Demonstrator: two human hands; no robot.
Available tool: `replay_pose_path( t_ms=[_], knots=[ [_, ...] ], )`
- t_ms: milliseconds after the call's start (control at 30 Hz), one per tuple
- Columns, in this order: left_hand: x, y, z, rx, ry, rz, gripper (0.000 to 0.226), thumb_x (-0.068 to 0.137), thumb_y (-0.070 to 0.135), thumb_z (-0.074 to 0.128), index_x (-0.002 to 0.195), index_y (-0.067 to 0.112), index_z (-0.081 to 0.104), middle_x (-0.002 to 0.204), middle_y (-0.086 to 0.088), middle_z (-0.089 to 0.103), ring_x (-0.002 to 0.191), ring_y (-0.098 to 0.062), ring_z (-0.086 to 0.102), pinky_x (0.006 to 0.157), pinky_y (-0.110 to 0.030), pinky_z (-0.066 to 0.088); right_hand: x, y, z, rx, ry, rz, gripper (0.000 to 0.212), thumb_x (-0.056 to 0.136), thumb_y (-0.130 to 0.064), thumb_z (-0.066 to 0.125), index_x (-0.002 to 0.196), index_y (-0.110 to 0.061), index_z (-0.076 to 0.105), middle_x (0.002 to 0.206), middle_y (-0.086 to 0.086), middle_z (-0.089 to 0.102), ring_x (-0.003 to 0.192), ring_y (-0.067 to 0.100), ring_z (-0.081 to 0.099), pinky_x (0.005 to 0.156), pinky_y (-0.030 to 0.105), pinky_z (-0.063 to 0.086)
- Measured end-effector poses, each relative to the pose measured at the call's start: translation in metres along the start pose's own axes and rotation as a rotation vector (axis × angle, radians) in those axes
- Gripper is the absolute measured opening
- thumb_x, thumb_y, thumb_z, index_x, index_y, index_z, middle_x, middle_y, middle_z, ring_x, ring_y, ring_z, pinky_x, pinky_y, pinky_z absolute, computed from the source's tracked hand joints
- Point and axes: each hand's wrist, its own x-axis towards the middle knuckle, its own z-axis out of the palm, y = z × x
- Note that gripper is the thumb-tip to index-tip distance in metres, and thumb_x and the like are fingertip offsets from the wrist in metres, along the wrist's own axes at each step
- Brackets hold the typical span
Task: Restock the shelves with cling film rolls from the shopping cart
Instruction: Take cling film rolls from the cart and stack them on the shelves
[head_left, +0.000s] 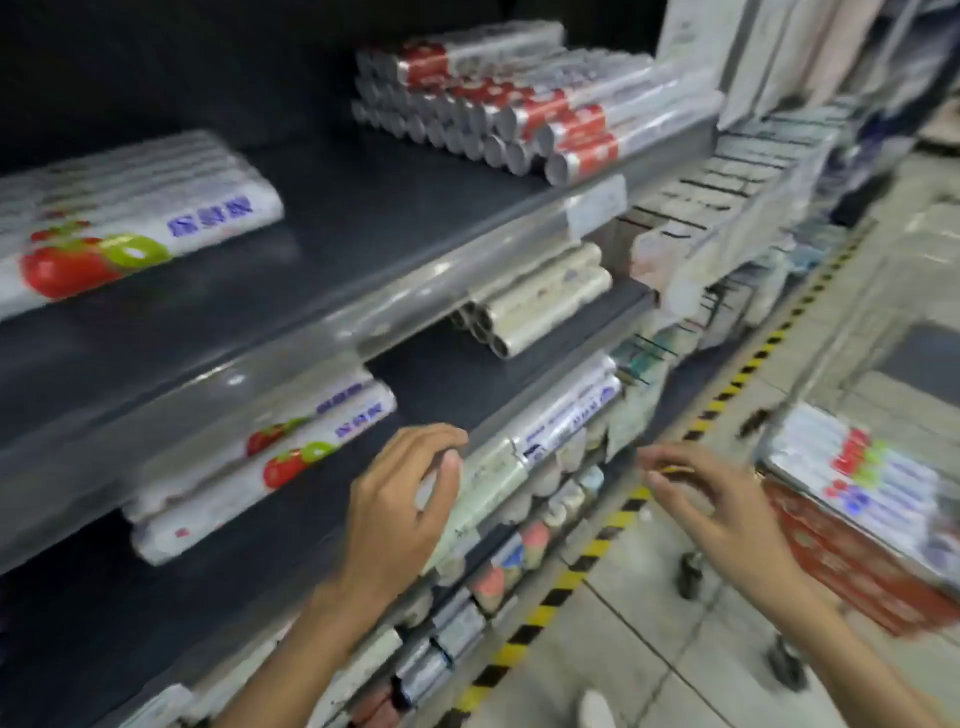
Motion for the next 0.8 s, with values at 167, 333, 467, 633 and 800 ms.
replay_pose_path(
  t_ms=[167,333,467,633,800],
  knots=[
    [-0.036,0.007,0.141,-0.205,-0.414,-0.216,0.042,0.093,0.039,0.038,0.104,0.013,0.069,0.104,0.007,0.067,0.091,0.000,0.060,0.077,-0.013,0.047,-0.112,0.107,-0.031,0.018,0.131,0.413,0.013,0.091,-0.042,0.054,0.101,-0.040,0.061,0.105,-0.025,0.066,0.097,-0.010,0.059,0.082,0.011,0.047],
    [-0.068,0.035,0.260,-0.275,-0.696,-0.317,0.056,0.089,0.053,0.035,0.107,0.012,0.067,0.090,0.006,0.068,0.084,-0.009,0.064,0.071,-0.022,0.049,-0.196,0.185,-0.081,-0.019,0.198,0.680,0.016,0.094,-0.045,0.047,0.103,-0.043,0.060,0.109,-0.019,0.064,0.102,-0.010,0.057,0.085,0.011,0.045],
    [-0.072,0.075,0.335,-0.260,-0.836,-0.340,0.022,0.095,0.037,0.045,0.101,0.026,0.063,0.082,0.019,0.063,0.075,0.007,0.059,0.063,-0.004,0.041,-0.234,0.226,-0.133,-0.033,0.306,0.855,0.023,0.093,-0.041,0.051,0.107,-0.029,0.065,0.103,-0.020,0.066,0.097,-0.002,0.061,0.085,0.024,0.050],
    [-0.049,0.118,0.410,-0.209,-0.920,-0.258,0.030,0.095,0.038,0.047,0.103,0.018,0.067,0.092,0.007,0.068,0.079,0.008,0.059,0.067,-0.002,0.038,-0.238,0.268,-0.196,-0.021,0.396,0.937,0.017,0.092,-0.026,0.057,0.105,-0.022,0.068,0.101,-0.016,0.068,0.094,-0.007,0.060,0.081,0.011,0.046],
    [-0.010,0.148,0.486,-0.241,-0.987,-0.249,0.032,0.095,0.036,0.046,0.106,0.014,0.067,0.103,0.004,0.066,0.093,-0.011,0.062,0.074,-0.012,0.045,-0.204,0.319,-0.246,0.010,0.452,0.959,0.013,0.092,-0.020,0.058,0.101,-0.022,0.068,0.098,-0.018,0.068,0.093,0.001,0.061,0.075,0.011,0.046]
  ],
)
